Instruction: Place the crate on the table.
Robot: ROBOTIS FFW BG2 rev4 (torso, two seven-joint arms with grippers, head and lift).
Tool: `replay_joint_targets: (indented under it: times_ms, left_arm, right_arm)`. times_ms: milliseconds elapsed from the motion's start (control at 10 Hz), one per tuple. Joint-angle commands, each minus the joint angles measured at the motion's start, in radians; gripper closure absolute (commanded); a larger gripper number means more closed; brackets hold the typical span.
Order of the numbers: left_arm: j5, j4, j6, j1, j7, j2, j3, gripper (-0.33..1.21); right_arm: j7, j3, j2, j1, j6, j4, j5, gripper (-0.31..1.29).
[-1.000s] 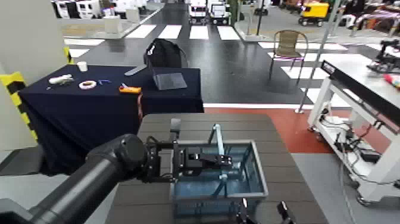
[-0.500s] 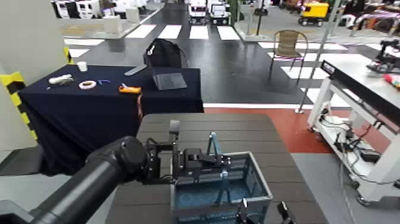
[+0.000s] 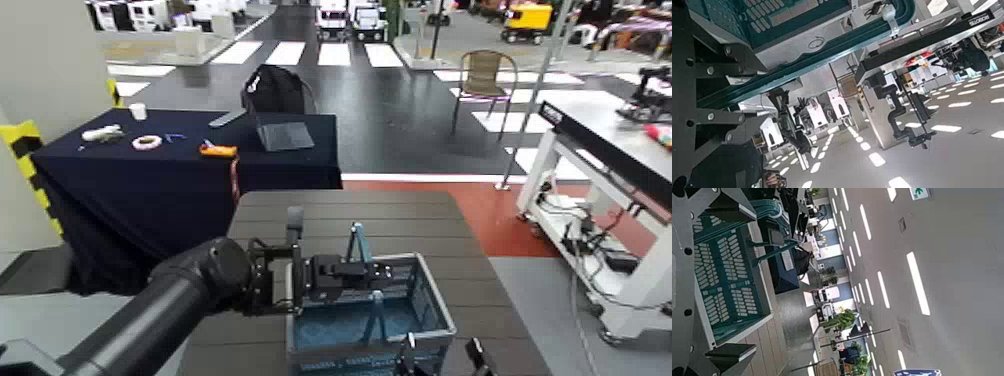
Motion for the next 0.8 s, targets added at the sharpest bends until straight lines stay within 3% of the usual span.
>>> replay_joint_targets:
  times_ms: [100, 300, 400, 600, 800]
  left_arm:
    - [0.000, -0.001, -0.025, 0.014, 0.000, 0.000, -0.011, 0.47]
    - [-0.018, -0.024, -0.042, 0.032, 0.006, 0.006, 0.012, 0.18]
    - [-0.060, -0.053, -0.051, 0.046, 0.011, 0.012, 0.043, 0.11]
    - [-0.143, -0.156, -0.060, 0.095, 0.064, 0.036, 0.124, 0.12]
    - [-0.207, -0.356, -0.088, 0.193, 0.210, 0.069, 0.248, 0.12]
  right_arm:
    - [0.000, -0.001, 0.000, 0.001, 0.000, 0.000, -0.003, 0.13]
    - [0.000, -0.003, 0.000, 0.005, 0.001, -0.002, -0.003, 0.13]
    - [0.002, -0.004, 0.000, 0.006, 0.001, -0.003, -0.005, 0.13]
    - [0.002, -0.006, 0.000, 0.008, 0.004, -0.005, -0.005, 0.13]
    - [0.002, -0.007, 0.000, 0.008, 0.008, -0.008, -0.003, 0.13]
